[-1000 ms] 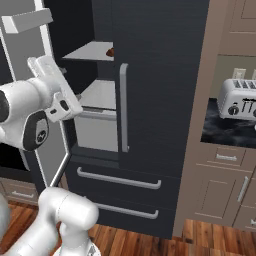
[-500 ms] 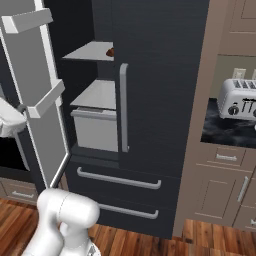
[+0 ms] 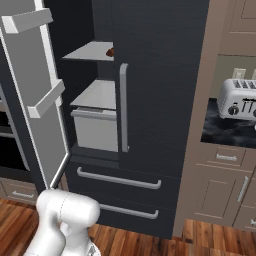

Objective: Place the chicken drumstick on the counter behind the older chicken drumstick on the same shelf of the fridge to maintain FIFO order. Close the fridge door when finished.

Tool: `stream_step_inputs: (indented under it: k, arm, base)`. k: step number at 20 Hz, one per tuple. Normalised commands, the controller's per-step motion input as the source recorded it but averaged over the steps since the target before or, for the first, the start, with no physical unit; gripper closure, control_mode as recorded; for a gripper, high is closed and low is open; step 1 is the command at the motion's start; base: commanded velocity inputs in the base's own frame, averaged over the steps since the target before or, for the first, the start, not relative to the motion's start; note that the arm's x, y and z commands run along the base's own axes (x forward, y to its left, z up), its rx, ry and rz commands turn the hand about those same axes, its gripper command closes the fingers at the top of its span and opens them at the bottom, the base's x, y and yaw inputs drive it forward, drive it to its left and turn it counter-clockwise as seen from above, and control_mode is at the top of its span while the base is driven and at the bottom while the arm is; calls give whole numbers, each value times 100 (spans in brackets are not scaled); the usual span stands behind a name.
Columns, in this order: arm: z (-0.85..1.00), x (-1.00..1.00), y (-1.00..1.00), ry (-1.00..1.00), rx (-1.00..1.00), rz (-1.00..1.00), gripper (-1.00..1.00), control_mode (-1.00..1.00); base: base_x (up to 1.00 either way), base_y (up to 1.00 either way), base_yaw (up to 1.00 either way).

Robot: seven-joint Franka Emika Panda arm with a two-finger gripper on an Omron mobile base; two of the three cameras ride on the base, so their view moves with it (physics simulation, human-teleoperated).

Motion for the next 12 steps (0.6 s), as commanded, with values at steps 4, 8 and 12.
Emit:
stream_step_inputs:
  k: [4,8,12]
  arm:
    - [-31,56,90,-1,-17,-13,-100,-100]
    - [-44,71,98,0,-13,-23,-100,-100]
    - [-41,75,87,-1,-9,-28,-100,-100]
  base:
    - [0,0,0]
    - [0,0,0]
    - [0,0,0]
